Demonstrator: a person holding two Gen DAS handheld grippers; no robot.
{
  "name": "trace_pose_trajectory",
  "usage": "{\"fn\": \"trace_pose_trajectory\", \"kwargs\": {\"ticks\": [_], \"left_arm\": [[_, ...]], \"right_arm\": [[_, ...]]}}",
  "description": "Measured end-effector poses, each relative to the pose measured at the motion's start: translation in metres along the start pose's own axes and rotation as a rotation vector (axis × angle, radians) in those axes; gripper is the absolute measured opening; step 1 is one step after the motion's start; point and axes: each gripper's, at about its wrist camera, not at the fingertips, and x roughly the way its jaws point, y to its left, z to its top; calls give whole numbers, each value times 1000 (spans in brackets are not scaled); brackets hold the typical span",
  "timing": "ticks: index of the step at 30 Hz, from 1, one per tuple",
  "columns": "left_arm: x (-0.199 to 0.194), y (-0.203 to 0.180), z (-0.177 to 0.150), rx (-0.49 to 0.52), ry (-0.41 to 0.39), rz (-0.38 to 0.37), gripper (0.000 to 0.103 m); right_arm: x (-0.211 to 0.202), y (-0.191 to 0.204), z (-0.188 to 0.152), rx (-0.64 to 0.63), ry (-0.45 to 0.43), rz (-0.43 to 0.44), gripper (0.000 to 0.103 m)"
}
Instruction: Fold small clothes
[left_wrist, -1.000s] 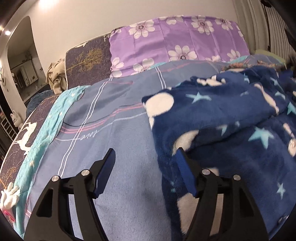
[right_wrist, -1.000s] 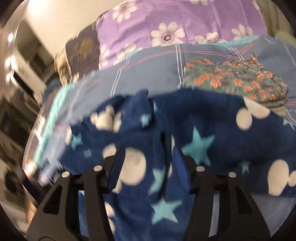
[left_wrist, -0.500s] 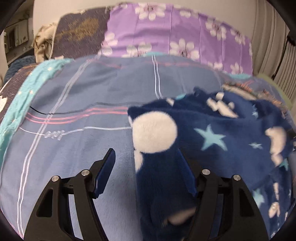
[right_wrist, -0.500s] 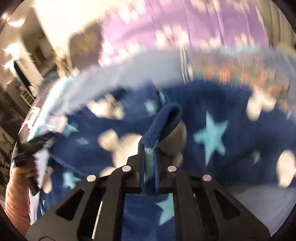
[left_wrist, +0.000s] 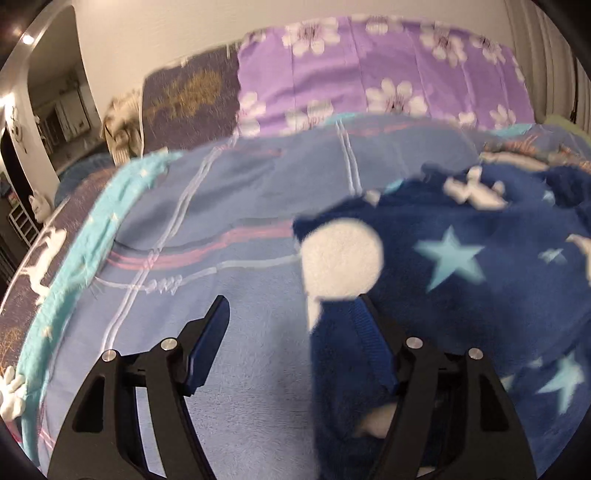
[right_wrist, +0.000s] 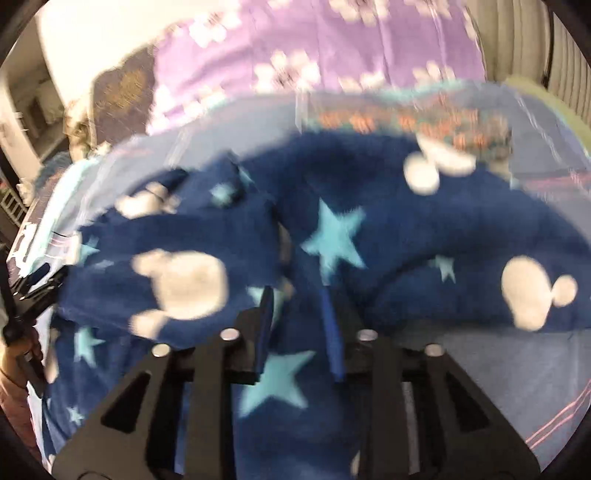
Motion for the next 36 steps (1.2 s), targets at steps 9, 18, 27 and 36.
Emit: {"fn": "trace_pose_trajectory", "kwargs": {"ticks": [9,18,27,36], "left_arm": [[13,-69,-11,111,159,-193,77],[18,-62,-18,78,131,-177,81],[10,-69,-18,77,119,-166,82],[7,-73,-19,82,112,-151,83]], "right_arm": [[55,2,-28,-24,73,110,45],[36,3,-28,-9,76,149,57],[-118,-191,-72,676,-299,-27,65],[-108,-301,-123,1271,-385,47,69]]}}
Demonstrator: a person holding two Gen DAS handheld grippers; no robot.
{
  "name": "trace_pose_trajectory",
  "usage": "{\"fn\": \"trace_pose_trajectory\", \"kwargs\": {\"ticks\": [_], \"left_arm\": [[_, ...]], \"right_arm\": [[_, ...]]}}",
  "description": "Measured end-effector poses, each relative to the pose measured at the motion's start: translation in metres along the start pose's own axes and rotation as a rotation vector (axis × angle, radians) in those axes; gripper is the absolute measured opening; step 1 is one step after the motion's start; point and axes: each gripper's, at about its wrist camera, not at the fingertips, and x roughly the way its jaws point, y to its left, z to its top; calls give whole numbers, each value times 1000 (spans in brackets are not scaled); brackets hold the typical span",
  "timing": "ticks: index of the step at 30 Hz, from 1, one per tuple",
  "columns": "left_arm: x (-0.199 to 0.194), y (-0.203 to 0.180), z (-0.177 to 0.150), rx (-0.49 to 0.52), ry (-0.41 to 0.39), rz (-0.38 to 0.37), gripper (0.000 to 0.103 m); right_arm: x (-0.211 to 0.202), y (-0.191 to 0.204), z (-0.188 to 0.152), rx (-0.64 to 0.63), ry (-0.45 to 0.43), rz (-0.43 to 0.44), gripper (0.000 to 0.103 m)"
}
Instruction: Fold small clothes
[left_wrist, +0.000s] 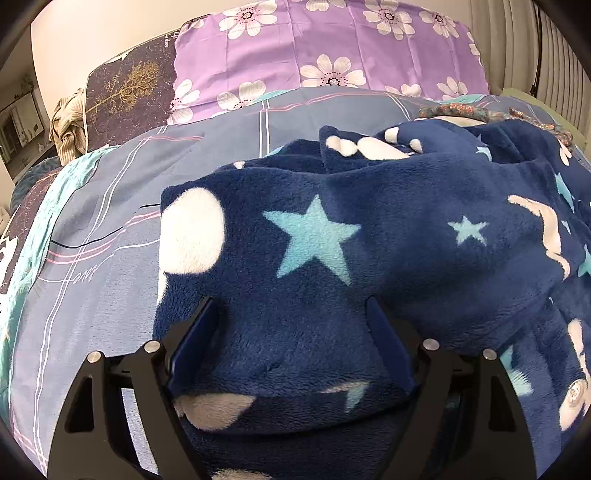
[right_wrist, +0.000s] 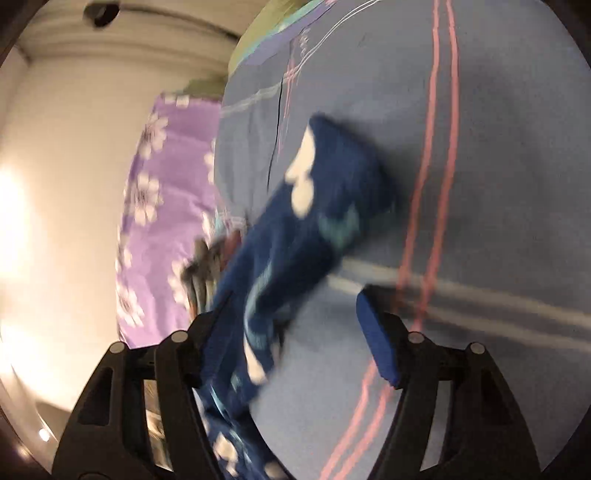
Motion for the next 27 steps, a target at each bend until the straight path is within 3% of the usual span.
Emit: {"fn": "trace_pose_trajectory", "kwargs": {"ticks": [2,3,4,5,6,7,9,12,16,18,20,22,25,27], "left_arm": [[0,0,0,-2,0,-1,84],[0,1,0,-4,0,-3,84],[0,1,0,-6,0,-5,84],[0,2,0,-9,0,-8,84],[1,2,0,-11,1,-11,84],[1,3,0,-15,1,-15,84],[2,5,0,-23,2,-26,84],[2,6,0,-33,3,-38,84],[2,6,0,-36,-1,-40,84],[1,6,0,-41,-4,-45,84],[0,8,-1,-47,-6,-54,84],[0,10,-2,-56,-9,-66,85],[-1,12,-2,-69,-11,-84,85],[-2,13,-2,-78,-13,-96,85]], "right_arm": [[9,0,17,-2,-33,-7,69],[12,-2,22,4,-47,-16,61],[13,-2,26,24,-67,-37,41],[14,-2,29,40,-76,-46,31],[13,-1,34,40,-73,-34,13],[13,8,34,17,-71,-8,10],[5,37,22,-84,-94,47,10],[2,113,-27,-358,-34,190,10],[15,202,-137,-687,163,371,10],[30,221,-190,-787,277,422,10],[53,228,-249,-899,379,413,10],[74,219,-285,-958,462,379,10],[103,194,-316,-969,594,300,10],[112,181,-320,-982,623,267,10]]}}
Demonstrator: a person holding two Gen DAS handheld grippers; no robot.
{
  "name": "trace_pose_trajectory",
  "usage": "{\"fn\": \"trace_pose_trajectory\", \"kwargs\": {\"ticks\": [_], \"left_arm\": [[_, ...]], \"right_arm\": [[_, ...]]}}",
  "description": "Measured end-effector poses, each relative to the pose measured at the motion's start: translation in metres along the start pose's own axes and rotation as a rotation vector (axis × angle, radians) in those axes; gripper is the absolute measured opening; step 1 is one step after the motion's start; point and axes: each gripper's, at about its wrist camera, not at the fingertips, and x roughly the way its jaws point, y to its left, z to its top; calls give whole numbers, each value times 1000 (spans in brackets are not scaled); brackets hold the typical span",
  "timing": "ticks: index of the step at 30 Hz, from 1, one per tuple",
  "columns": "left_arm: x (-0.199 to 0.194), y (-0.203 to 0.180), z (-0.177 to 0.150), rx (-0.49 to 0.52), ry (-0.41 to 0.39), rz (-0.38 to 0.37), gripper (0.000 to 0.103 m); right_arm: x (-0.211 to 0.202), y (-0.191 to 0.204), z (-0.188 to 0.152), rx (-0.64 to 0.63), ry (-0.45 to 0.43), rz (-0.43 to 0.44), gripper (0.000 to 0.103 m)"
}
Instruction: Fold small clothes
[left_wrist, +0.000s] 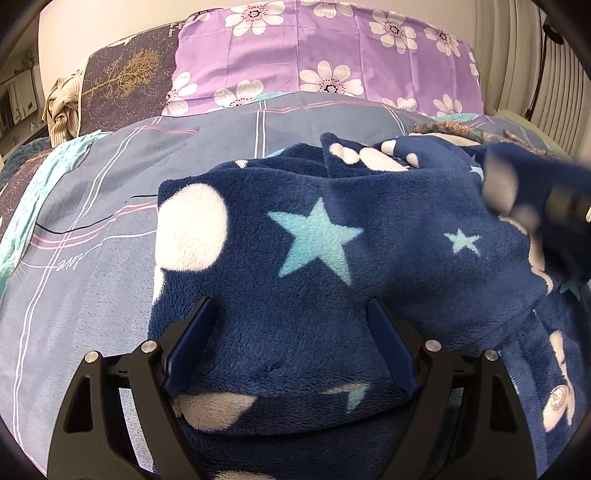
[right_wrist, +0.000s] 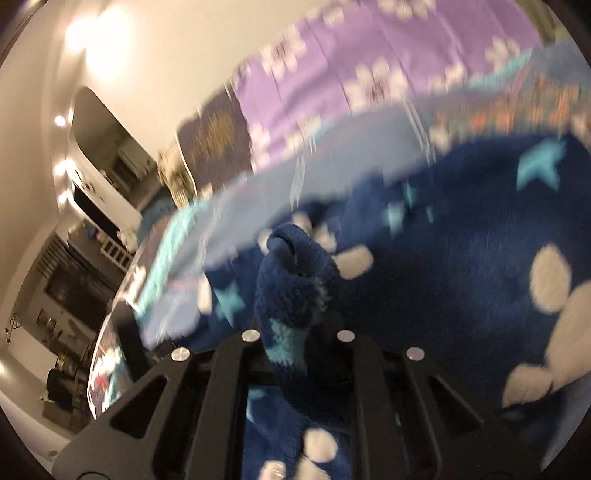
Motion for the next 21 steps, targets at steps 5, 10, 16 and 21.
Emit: {"fn": "trace_pose_trajectory", "kwargs": {"ticks": [5,10,16,21], "left_arm": [[-20,0,7,-60,-46,-74,85],[-45,-23,33,-270,-51,-507,88],[-12,-77,50,-310,102,-558,97],[18,-99,57,-373,201,-585,97]], "right_arm": [[-1,-8,-19,-34,5,7,10],[6,-2,-26,-95,-28,-1,16],[3,-1,-38,-143,-44,0,24],[4,3,-41,-167,-37,1,30]]}}
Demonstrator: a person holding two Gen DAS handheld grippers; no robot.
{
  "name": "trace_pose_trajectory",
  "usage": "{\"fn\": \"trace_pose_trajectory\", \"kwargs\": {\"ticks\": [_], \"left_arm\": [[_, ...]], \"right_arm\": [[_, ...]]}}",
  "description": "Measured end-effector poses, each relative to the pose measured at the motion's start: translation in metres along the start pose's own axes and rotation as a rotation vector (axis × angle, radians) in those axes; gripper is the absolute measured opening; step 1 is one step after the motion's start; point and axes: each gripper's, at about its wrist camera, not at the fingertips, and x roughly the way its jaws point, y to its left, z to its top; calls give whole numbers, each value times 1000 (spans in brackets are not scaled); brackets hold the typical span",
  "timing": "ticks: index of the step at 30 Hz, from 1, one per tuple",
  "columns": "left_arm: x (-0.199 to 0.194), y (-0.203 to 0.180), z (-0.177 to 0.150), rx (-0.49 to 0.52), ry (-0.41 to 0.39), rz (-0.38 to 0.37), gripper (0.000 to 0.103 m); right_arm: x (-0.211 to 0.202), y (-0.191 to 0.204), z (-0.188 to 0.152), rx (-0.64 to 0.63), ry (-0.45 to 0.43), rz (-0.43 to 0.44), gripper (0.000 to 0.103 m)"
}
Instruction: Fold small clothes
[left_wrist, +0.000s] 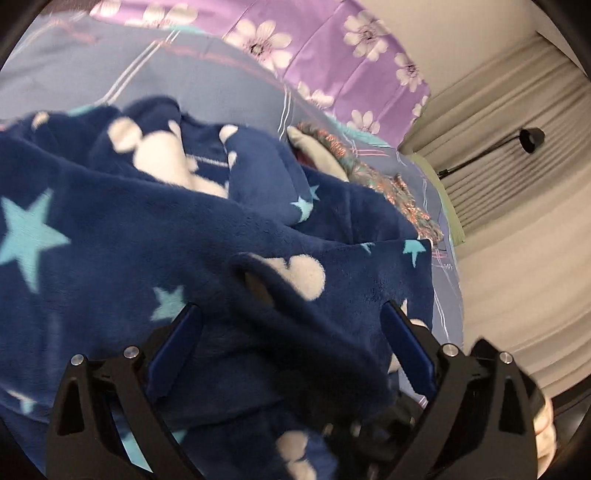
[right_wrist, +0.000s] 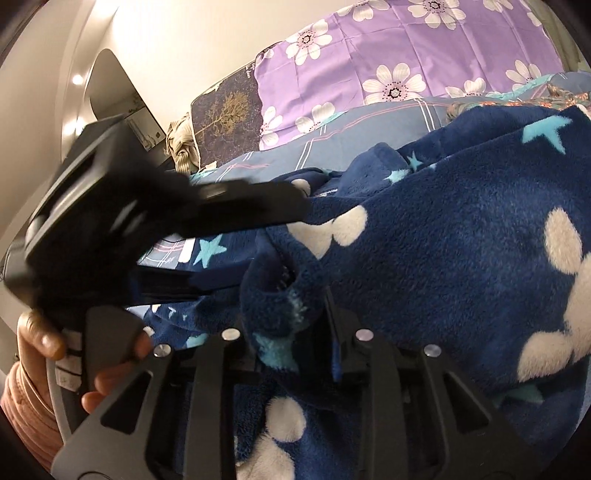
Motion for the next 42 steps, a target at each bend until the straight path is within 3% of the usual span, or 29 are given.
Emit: {"fn": "trace_pose_trajectory", "kwargs": {"ticks": [1,2,3,5,9,12,15,18,19,23,27,32,33,34,36,38,40,41,42], "left_arm": [[2,-1,3,3,0,4,95],[4,-5,5,26,-1,14,77],[6,-9,6,56,3,31,46],[6,-13,8,91,24,30,9],[-27,-43,27,224,-75,93,9],[-64,-60,43,313,-154,134,9],[-101,-63,52,380,-220,223,9],[-128,-51,54,393,-246,289,9],[-138,-41,54,391,-252,324,10],[-148,4,56,313,-244,431,11],[-128,56,53,264,-183,562,16],[-104,98,42,219,-126,628,19],[-100,103,39,218,-125,643,24],[-99,106,38,213,-134,642,27],[-104,110,34,184,-160,629,50],[-109,113,31,136,-166,526,61],[-107,110,24,115,-146,444,60],[-104,108,20,120,-135,440,56],[-98,105,16,151,-113,450,25]], "right_arm": [[0,1,0,-7,1,3,33],[0,3,0,-14,2,7,35],[-1,4,-1,-17,1,10,38],[-7,5,-1,-22,-16,31,46],[-29,10,0,-41,-110,105,54],[-32,5,1,-16,-120,134,55],[-21,-7,1,48,-66,88,55],[-5,-28,0,160,14,-17,58],[0,-37,-1,209,42,-9,54],[2,-33,-1,187,50,-17,57],[8,-21,-1,109,59,-55,67],[8,-21,1,113,62,-50,68],[8,-21,0,111,62,-50,68],[9,-20,0,108,63,-51,69],[10,-20,0,104,64,-52,70],[9,-19,-1,101,65,-52,70],[10,-19,0,100,65,-52,71],[10,-19,-1,99,65,-52,71],[11,-19,-1,98,66,-53,71]]}}
